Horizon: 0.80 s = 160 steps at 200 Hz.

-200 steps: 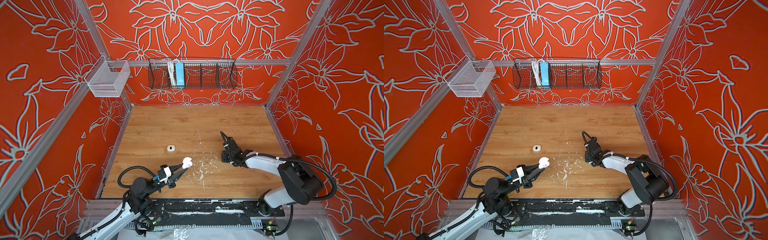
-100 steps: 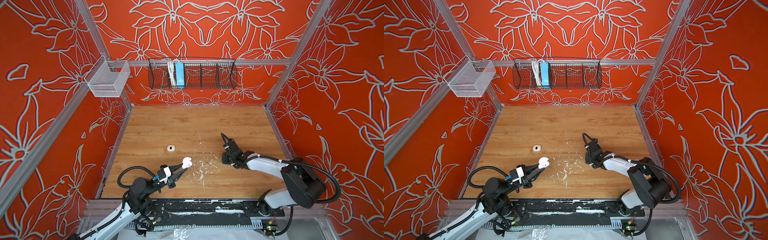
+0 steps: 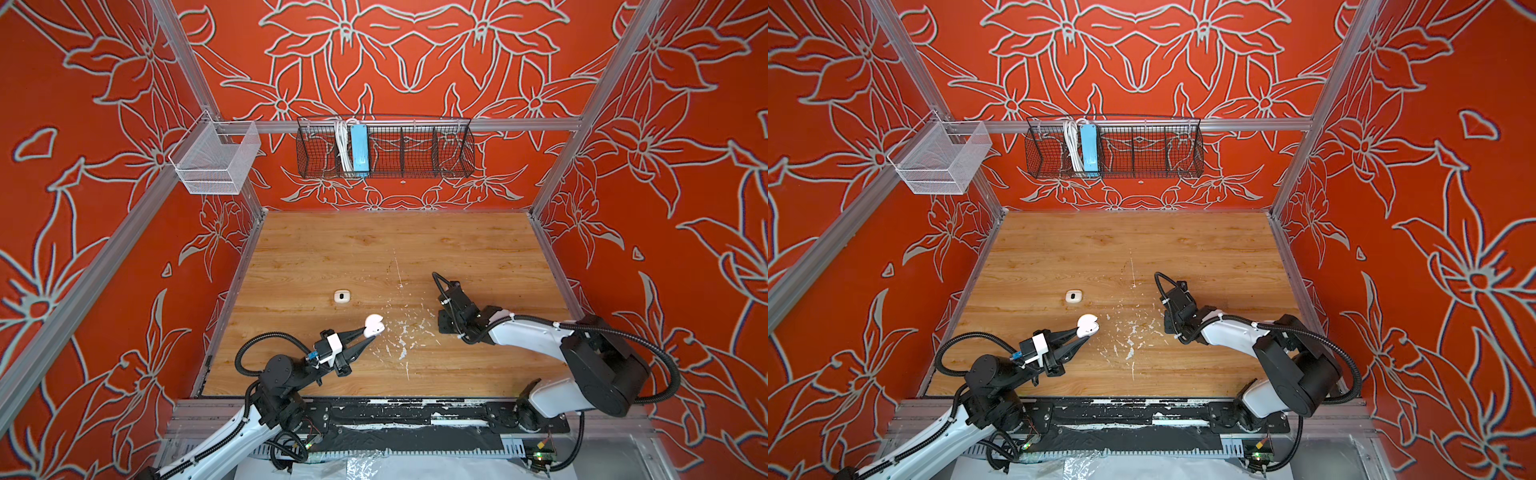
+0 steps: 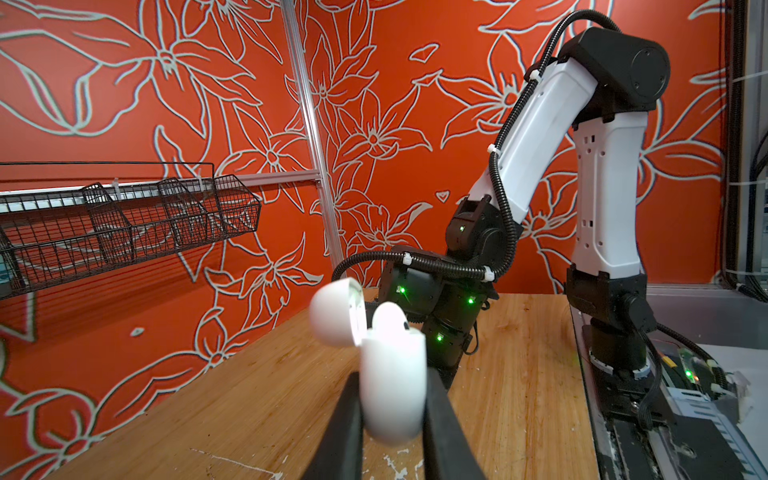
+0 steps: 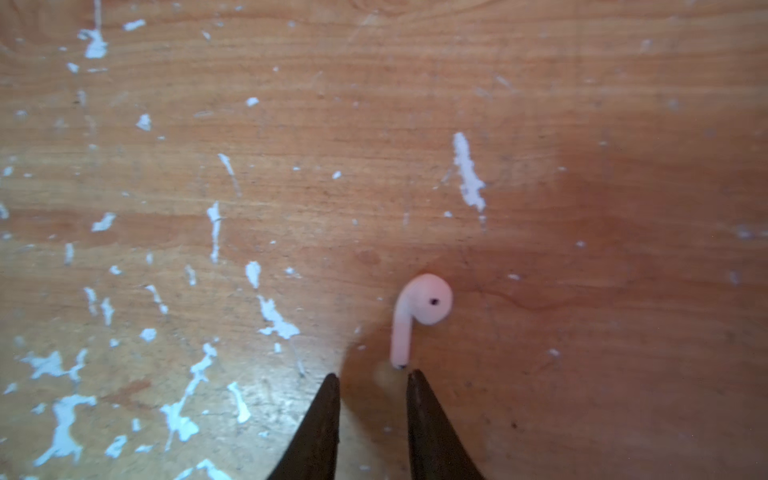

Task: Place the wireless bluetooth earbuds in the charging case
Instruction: 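Adjust the right gripper over the earbud and close on its stem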

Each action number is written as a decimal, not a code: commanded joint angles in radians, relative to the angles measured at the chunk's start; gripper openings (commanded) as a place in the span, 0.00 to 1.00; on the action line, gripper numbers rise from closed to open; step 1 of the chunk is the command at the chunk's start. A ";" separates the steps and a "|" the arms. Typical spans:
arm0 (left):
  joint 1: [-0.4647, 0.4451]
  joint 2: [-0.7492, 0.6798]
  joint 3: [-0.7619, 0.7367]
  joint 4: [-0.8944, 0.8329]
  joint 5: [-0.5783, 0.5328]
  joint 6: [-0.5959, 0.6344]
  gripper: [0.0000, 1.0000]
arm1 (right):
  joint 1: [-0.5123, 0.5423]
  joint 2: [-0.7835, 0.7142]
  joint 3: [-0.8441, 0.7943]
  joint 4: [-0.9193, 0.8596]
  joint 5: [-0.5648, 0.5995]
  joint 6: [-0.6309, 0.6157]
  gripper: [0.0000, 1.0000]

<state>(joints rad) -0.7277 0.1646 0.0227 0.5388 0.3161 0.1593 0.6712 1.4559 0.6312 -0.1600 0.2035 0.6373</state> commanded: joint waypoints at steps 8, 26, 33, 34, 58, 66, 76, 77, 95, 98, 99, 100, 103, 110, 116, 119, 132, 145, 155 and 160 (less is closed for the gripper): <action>-0.004 -0.003 0.017 0.017 0.006 0.005 0.00 | 0.004 -0.019 0.043 -0.087 0.112 0.017 0.40; -0.004 -0.007 0.017 0.017 0.008 0.004 0.00 | 0.003 0.011 0.070 -0.096 0.122 0.007 0.48; -0.004 -0.008 0.017 0.017 0.008 0.003 0.00 | 0.002 0.028 0.080 -0.095 0.123 0.002 0.48; -0.004 -0.008 0.017 0.016 0.008 0.004 0.00 | 0.002 0.030 0.083 -0.095 0.122 0.002 0.48; -0.004 -0.010 0.017 0.015 0.006 0.005 0.00 | 0.001 0.085 0.119 -0.085 0.102 -0.009 0.48; -0.004 -0.010 0.017 0.014 0.006 0.004 0.00 | -0.001 0.103 0.132 -0.089 0.105 -0.010 0.48; -0.004 -0.010 0.017 0.015 0.006 0.004 0.00 | -0.002 0.123 0.147 -0.097 0.113 -0.012 0.48; -0.004 -0.009 0.017 0.015 0.006 0.004 0.00 | -0.002 0.124 0.149 -0.097 0.114 -0.013 0.47; -0.006 -0.008 0.017 0.015 0.007 0.003 0.00 | -0.005 0.146 0.160 -0.106 0.124 -0.017 0.46; -0.006 -0.009 0.017 0.015 0.008 0.003 0.00 | -0.007 0.147 0.161 -0.106 0.124 -0.016 0.45; -0.006 -0.009 0.017 0.015 0.008 0.003 0.00 | -0.007 0.148 0.160 -0.106 0.125 -0.016 0.45; -0.006 -0.008 0.017 0.015 0.008 0.003 0.00 | -0.008 0.149 0.160 -0.106 0.125 -0.016 0.45; -0.006 -0.010 0.017 0.016 0.008 0.003 0.00 | -0.008 0.150 0.161 -0.104 0.125 -0.018 0.45; -0.006 -0.008 0.017 0.017 0.008 0.003 0.00 | -0.010 0.154 0.161 -0.104 0.124 -0.019 0.45; -0.006 -0.008 0.017 0.017 0.008 0.003 0.00 | -0.012 0.157 0.161 -0.105 0.126 -0.020 0.45; -0.006 -0.008 0.017 0.017 0.008 0.003 0.00 | -0.013 0.158 0.161 -0.104 0.126 -0.022 0.44; -0.006 -0.008 0.017 0.018 0.009 0.003 0.00 | -0.018 0.163 0.160 -0.107 0.131 -0.025 0.44; -0.006 -0.008 0.017 0.017 0.008 0.003 0.00 | -0.023 0.164 0.158 -0.106 0.133 -0.026 0.44; -0.006 -0.007 0.017 0.017 0.008 0.003 0.00 | -0.028 0.165 0.154 -0.103 0.134 -0.027 0.44; -0.005 -0.007 0.017 0.018 0.008 0.003 0.00 | -0.031 0.166 0.153 -0.103 0.133 -0.028 0.44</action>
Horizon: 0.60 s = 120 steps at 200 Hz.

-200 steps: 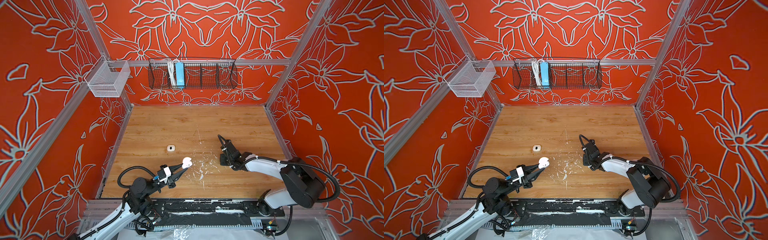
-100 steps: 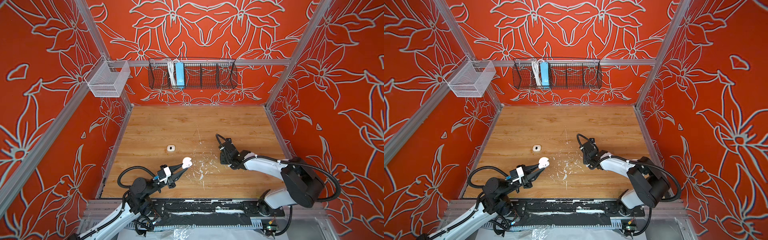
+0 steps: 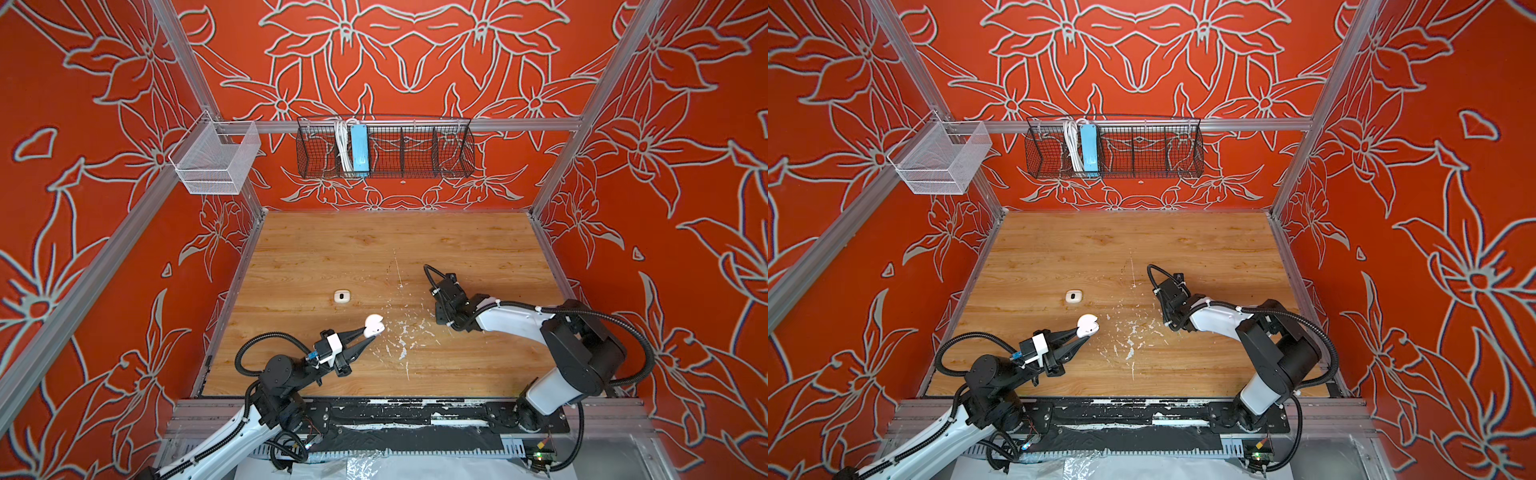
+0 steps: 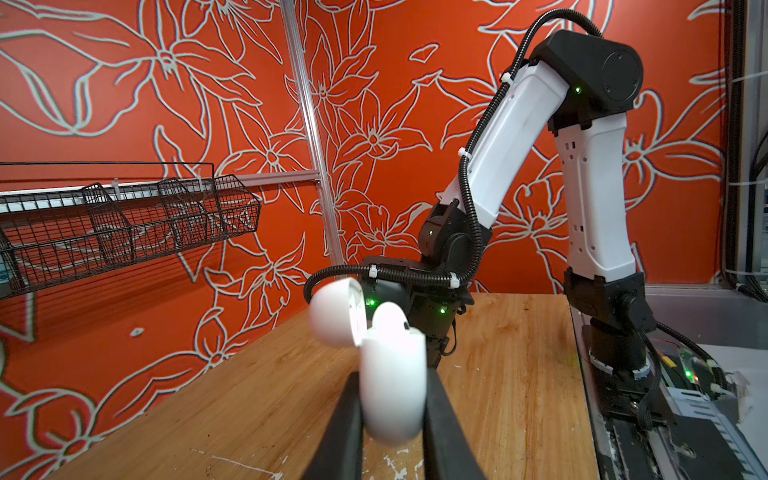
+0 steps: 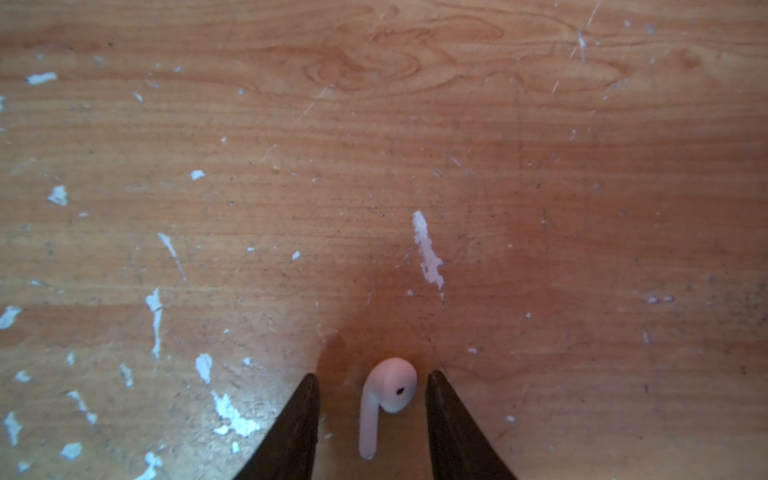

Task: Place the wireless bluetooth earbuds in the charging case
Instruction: 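Adjust the right gripper over the earbud and close on its stem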

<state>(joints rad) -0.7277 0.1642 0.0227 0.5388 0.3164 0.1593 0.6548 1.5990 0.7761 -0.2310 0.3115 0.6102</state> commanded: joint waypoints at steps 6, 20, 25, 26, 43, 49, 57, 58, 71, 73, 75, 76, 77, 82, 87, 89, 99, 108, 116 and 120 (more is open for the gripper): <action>-0.006 -0.005 0.017 0.017 0.007 0.003 0.00 | -0.018 0.024 0.007 -0.029 0.023 -0.001 0.44; -0.007 -0.003 0.017 0.019 0.007 0.005 0.00 | -0.023 0.028 0.001 -0.017 0.010 -0.004 0.43; -0.007 -0.003 0.017 0.019 0.007 0.004 0.00 | -0.026 0.031 -0.001 -0.013 0.005 -0.007 0.43; -0.007 -0.003 0.017 0.019 0.007 0.004 0.00 | -0.025 0.031 0.000 -0.013 0.005 -0.007 0.43; -0.007 -0.003 0.017 0.018 0.006 0.005 0.00 | -0.034 0.042 -0.002 -0.003 -0.015 -0.009 0.42; -0.007 -0.003 0.017 0.018 0.007 0.005 0.00 | -0.036 0.045 -0.004 0.001 -0.021 -0.007 0.41; -0.007 -0.003 0.017 0.019 0.006 0.004 0.00 | -0.037 0.045 -0.007 0.008 -0.025 -0.007 0.39; -0.007 -0.003 0.017 0.018 0.006 0.004 0.00 | -0.037 0.045 -0.007 0.009 -0.026 -0.005 0.39; -0.007 -0.003 0.017 0.018 0.006 0.005 0.00 | -0.038 0.045 -0.015 0.022 -0.038 -0.002 0.36; -0.007 -0.003 0.017 0.019 0.006 0.005 0.00 | -0.038 0.045 -0.015 0.022 -0.038 -0.001 0.36; -0.007 -0.003 0.017 0.018 0.006 0.005 0.00 | -0.038 0.045 -0.018 0.025 -0.041 -0.001 0.35; -0.007 -0.003 0.017 0.018 0.006 0.005 0.00 | -0.038 0.045 -0.017 0.025 -0.041 -0.001 0.35; -0.007 -0.003 0.017 0.019 0.006 0.005 0.00 | -0.038 0.045 -0.019 0.027 -0.043 0.000 0.34; -0.007 -0.003 0.017 0.018 0.006 0.005 0.00 | -0.038 0.045 -0.020 0.031 -0.046 0.000 0.33; -0.007 -0.003 0.017 0.019 0.006 0.005 0.00 | -0.038 0.045 -0.023 0.033 -0.049 0.002 0.33; -0.007 -0.003 0.017 0.018 0.006 0.005 0.00 | -0.038 0.044 -0.023 0.034 -0.049 0.003 0.32; -0.007 -0.002 0.017 0.019 0.006 0.005 0.00 | -0.038 0.043 -0.025 0.034 -0.052 0.005 0.30; -0.007 -0.002 0.017 0.018 0.006 0.005 0.00 | -0.037 0.040 -0.030 0.036 -0.055 0.007 0.30; -0.007 -0.002 0.017 0.019 0.006 0.006 0.00 | -0.038 0.035 -0.035 0.039 -0.058 0.010 0.29; -0.007 -0.002 0.017 0.018 0.006 0.006 0.00 | -0.037 0.033 -0.039 0.041 -0.059 0.012 0.29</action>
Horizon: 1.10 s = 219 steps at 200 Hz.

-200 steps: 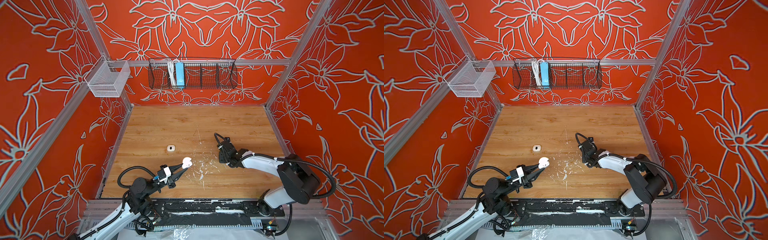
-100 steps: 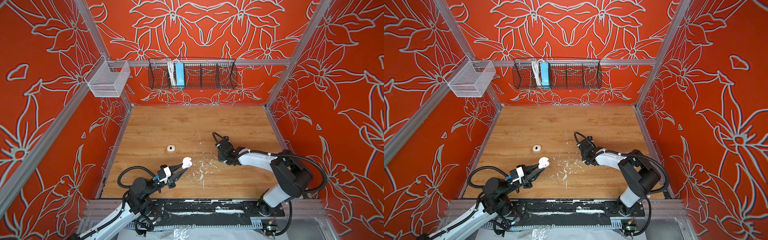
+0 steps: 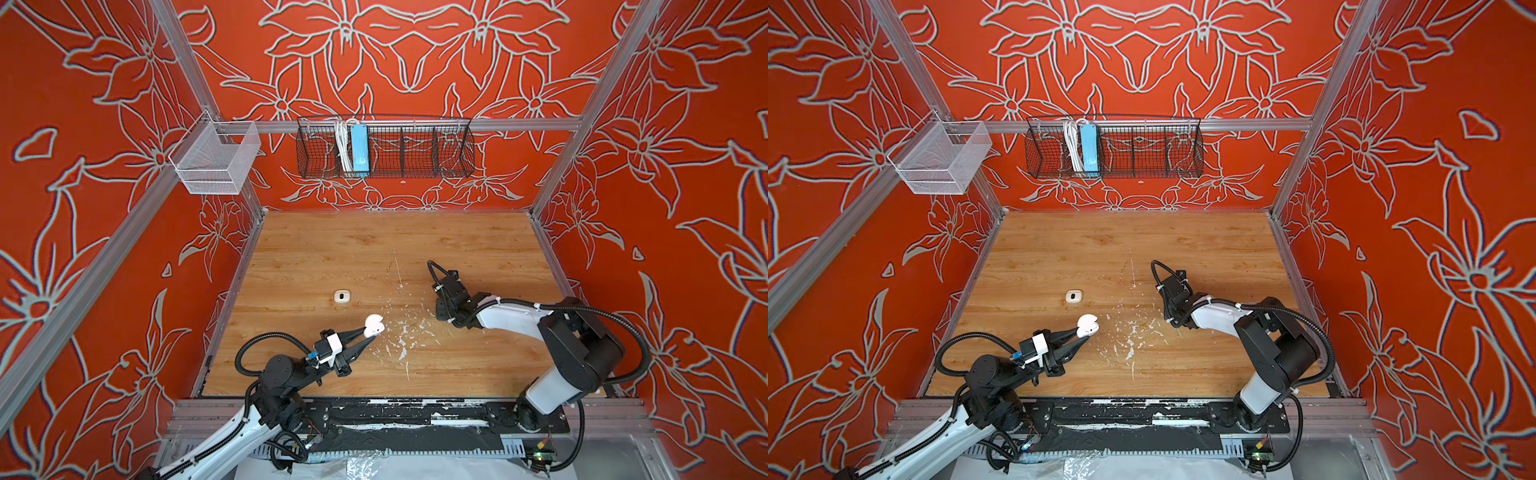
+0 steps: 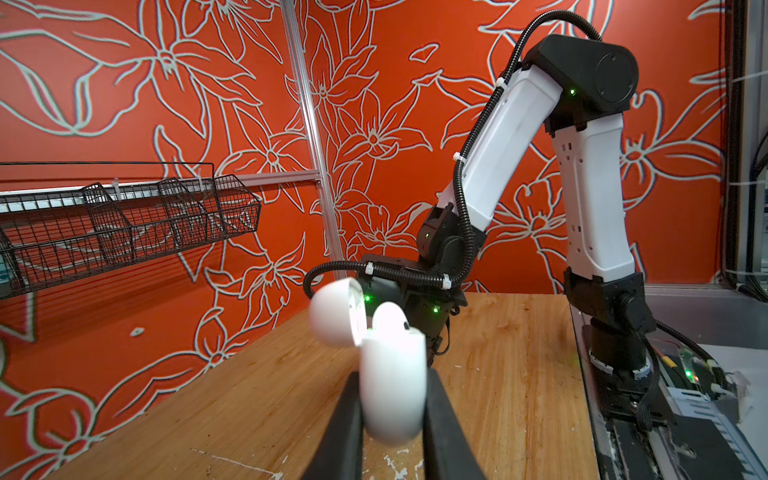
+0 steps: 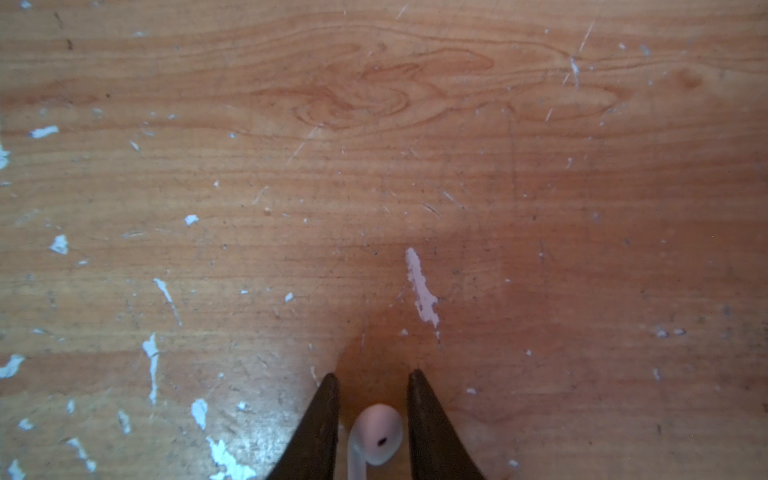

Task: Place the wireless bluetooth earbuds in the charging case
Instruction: 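Adjust the right gripper over the earbud and close on its stem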

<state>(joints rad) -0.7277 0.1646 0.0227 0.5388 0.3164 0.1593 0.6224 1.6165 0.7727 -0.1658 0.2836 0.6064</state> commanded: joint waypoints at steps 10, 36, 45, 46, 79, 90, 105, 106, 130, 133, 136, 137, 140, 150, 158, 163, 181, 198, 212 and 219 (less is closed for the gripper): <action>-0.007 -0.002 0.017 0.018 0.004 0.006 0.00 | -0.006 0.006 -0.041 -0.026 -0.033 0.019 0.29; -0.007 0.001 0.017 0.020 0.006 0.006 0.00 | -0.005 -0.025 -0.063 -0.025 -0.027 0.023 0.34; -0.007 0.003 0.017 0.022 0.006 0.006 0.00 | -0.005 -0.034 -0.069 -0.026 -0.029 0.024 0.35; -0.007 0.003 0.017 0.022 0.006 0.006 0.00 | -0.005 -0.035 -0.070 -0.025 -0.029 0.024 0.35; -0.008 0.005 0.019 0.022 0.004 0.008 0.00 | -0.006 -0.047 -0.087 -0.008 -0.038 0.021 0.34; -0.008 0.000 0.020 0.016 0.005 0.008 0.00 | -0.006 -0.038 -0.086 -0.001 -0.043 0.018 0.33; -0.009 -0.009 0.019 0.012 0.003 0.008 0.00 | -0.005 -0.022 -0.078 -0.002 -0.040 0.018 0.31; -0.009 -0.009 0.019 0.013 0.004 0.008 0.00 | -0.005 -0.020 -0.077 -0.002 -0.040 0.018 0.31; -0.009 -0.011 0.017 0.013 0.000 0.008 0.00 | -0.006 -0.017 -0.078 0.001 -0.039 0.023 0.29; -0.009 -0.010 0.017 0.015 0.000 0.008 0.00 | -0.006 -0.019 -0.081 0.003 -0.040 0.025 0.29; -0.009 -0.009 0.017 0.015 0.000 0.008 0.00 | -0.006 -0.022 -0.084 0.005 -0.041 0.026 0.28; -0.009 -0.008 0.017 0.015 0.000 0.008 0.00 | -0.005 -0.022 -0.085 0.006 -0.041 0.027 0.28; -0.009 -0.008 0.017 0.015 0.000 0.008 0.00 | -0.006 -0.025 -0.086 0.007 -0.042 0.027 0.27; -0.009 -0.004 0.017 0.017 0.003 0.008 0.00 | -0.006 -0.034 -0.097 0.015 -0.043 0.033 0.26; -0.009 -0.002 0.019 0.018 0.005 0.006 0.00 | -0.006 -0.041 -0.104 0.018 -0.043 0.038 0.24; -0.009 -0.002 0.019 0.018 0.006 0.007 0.00 | -0.005 -0.046 -0.108 0.022 -0.043 0.043 0.24; -0.009 -0.002 0.019 0.017 0.004 0.008 0.00 | -0.005 -0.070 -0.127 0.041 -0.050 0.057 0.22; -0.009 -0.002 0.019 0.016 0.006 0.007 0.00 | -0.006 -0.098 -0.148 0.066 -0.062 0.076 0.21; -0.009 -0.004 0.019 0.018 0.009 0.006 0.00 | -0.006 -0.124 -0.160 0.080 -0.075 0.091 0.19; -0.009 -0.004 0.020 0.018 0.011 0.006 0.00 | -0.005 -0.140 -0.162 0.083 -0.083 0.100 0.18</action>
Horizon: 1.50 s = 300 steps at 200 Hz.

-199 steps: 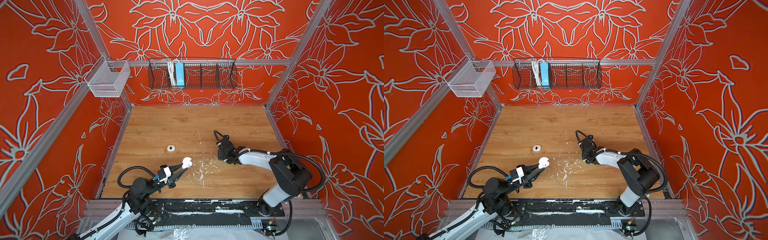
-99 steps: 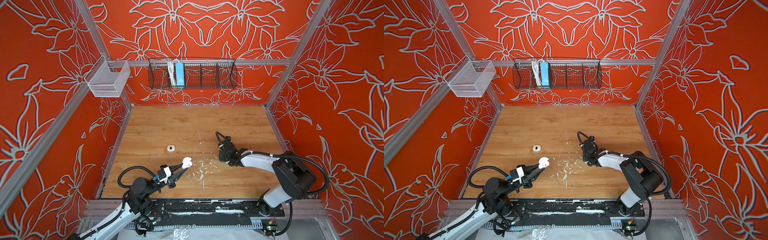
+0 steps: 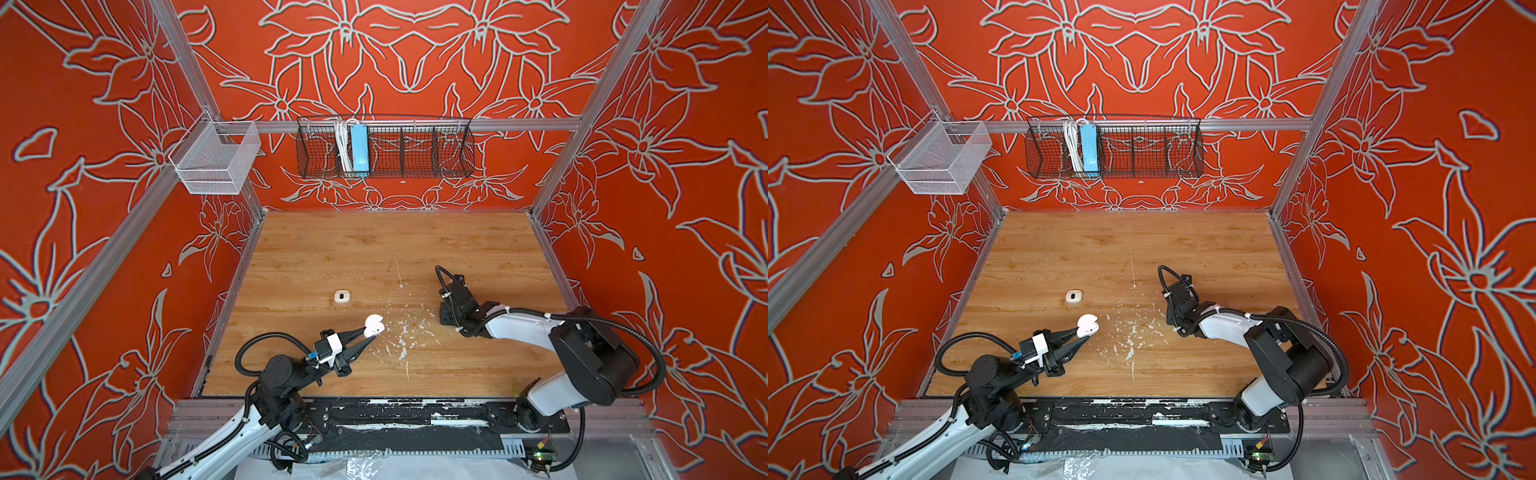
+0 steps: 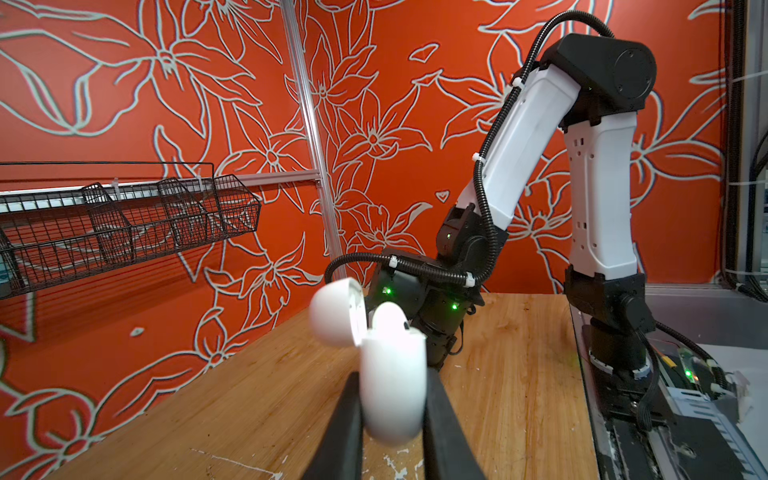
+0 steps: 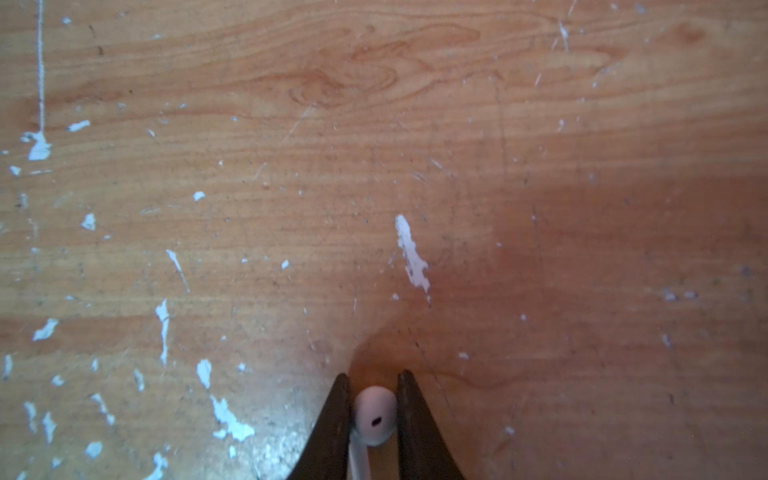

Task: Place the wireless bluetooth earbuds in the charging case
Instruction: 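Adjust the right gripper over the earbud and close on its stem, then lift the earbud and carry it toward the case in the left gripper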

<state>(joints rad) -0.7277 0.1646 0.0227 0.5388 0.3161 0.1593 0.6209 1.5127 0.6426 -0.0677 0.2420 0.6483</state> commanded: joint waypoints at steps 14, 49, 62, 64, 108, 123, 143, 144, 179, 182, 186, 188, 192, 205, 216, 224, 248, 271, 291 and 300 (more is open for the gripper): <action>-0.009 -0.005 0.020 0.020 0.013 0.005 0.00 | 0.008 -0.081 -0.041 -0.004 -0.052 0.079 0.16; -0.009 0.005 0.017 0.024 0.009 0.006 0.00 | 0.112 -0.240 -0.025 -0.020 0.019 0.120 0.17; -0.009 0.011 0.019 0.024 0.008 0.006 0.00 | 0.162 -0.297 0.003 -0.054 0.068 0.124 0.17; -0.009 0.012 0.019 0.025 0.008 0.006 0.00 | 0.167 -0.305 0.007 -0.058 0.073 0.123 0.17; -0.009 0.028 0.016 0.029 -0.021 -0.003 0.00 | 0.287 -0.460 0.013 0.018 0.127 0.122 0.16; -0.009 0.046 0.022 0.022 -0.075 -0.033 0.00 | 0.340 -0.506 -0.005 0.105 0.142 0.109 0.17; -0.009 0.085 0.018 0.043 -0.122 -0.057 0.00 | 0.427 -0.546 -0.026 0.255 0.172 0.053 0.15; -0.009 0.087 0.017 0.046 -0.124 -0.058 0.00 | 0.432 -0.547 -0.026 0.261 0.173 0.049 0.15; -0.008 0.134 -0.006 0.109 -0.167 -0.096 0.00 | 0.591 -0.541 -0.017 0.525 0.254 -0.103 0.12; -0.007 0.136 -0.006 0.110 -0.164 -0.097 0.00 | 0.604 -0.534 -0.014 0.548 0.256 -0.119 0.12; -0.007 0.137 -0.004 0.112 -0.161 -0.097 0.00 | 0.620 -0.525 -0.009 0.580 0.259 -0.138 0.12; -0.008 0.137 -0.004 0.112 -0.160 -0.098 0.00 | 0.629 -0.519 -0.007 0.596 0.262 -0.148 0.11; -0.008 0.137 -0.004 0.112 -0.158 -0.099 0.00 | 0.644 -0.508 -0.004 0.628 0.267 -0.167 0.11; -0.007 0.133 -0.003 0.112 -0.158 -0.108 0.00 | 0.691 -0.473 0.008 0.728 0.281 -0.227 0.11; -0.007 0.125 -0.004 0.109 -0.172 -0.122 0.00 | 0.717 -0.439 0.012 0.812 0.278 -0.263 0.11; -0.007 0.115 -0.004 0.101 -0.183 -0.132 0.00 | 0.727 -0.412 0.010 0.875 0.264 -0.277 0.11; -0.007 0.081 0.005 0.065 -0.199 -0.150 0.00 | 0.748 -0.329 0.023 1.026 0.226 -0.310 0.11; -0.008 0.056 0.001 0.061 -0.204 -0.161 0.00 | 0.763 -0.261 0.044 1.132 0.221 -0.335 0.11; -0.008 0.052 -0.001 0.062 -0.201 -0.162 0.00 | 0.768 -0.207 0.052 1.209 0.239 -0.354 0.11; -0.007 0.052 -0.001 0.064 -0.203 -0.166 0.00 | 0.769 -0.185 0.054 1.237 0.249 -0.358 0.11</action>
<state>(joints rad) -0.7284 0.2279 0.0212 0.5842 0.1249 0.0135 1.3796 1.2877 0.6632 0.9924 0.4713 0.3397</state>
